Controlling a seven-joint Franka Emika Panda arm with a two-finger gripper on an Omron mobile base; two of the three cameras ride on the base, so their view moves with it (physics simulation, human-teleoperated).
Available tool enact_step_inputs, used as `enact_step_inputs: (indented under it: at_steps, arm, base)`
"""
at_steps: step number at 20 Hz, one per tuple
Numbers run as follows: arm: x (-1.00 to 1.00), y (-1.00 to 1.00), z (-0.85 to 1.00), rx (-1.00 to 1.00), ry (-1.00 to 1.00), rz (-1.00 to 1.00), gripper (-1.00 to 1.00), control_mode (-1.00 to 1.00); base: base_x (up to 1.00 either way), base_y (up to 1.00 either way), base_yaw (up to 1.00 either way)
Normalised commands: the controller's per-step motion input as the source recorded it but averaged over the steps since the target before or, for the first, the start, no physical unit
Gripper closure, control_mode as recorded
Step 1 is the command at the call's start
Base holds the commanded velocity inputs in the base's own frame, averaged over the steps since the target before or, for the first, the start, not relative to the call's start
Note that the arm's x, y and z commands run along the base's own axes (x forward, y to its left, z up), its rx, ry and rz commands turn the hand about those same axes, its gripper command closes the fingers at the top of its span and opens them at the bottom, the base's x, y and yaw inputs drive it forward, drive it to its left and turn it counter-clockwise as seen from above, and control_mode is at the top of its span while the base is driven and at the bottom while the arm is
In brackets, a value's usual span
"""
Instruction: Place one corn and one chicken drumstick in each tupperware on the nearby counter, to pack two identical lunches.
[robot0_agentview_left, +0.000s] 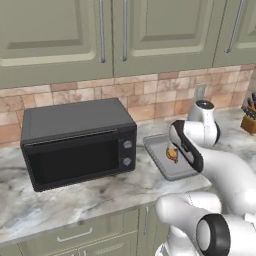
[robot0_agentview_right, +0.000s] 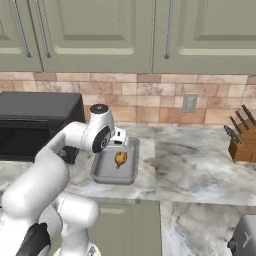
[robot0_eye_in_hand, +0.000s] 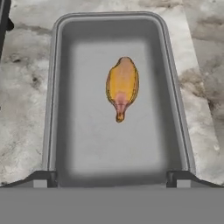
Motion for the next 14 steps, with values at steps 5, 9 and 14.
enact_step_inputs:
  at_steps: [5,9,14]
  arm:
    - [-0.82,0.5,0.31,-0.06,0.0,0.03,-1.0,-1.0]
    - [-0.86,0.12,0.38,-0.01,0.0,0.05,-1.0,-1.0]
    - [-0.55,0.01,0.16,0.0,0.0,0.03,-1.0,1.0]
  base:
    - [0.0,0.0,0.0]
    - [0.0,0.0,0.0]
    - [-0.4,0.0,0.02]
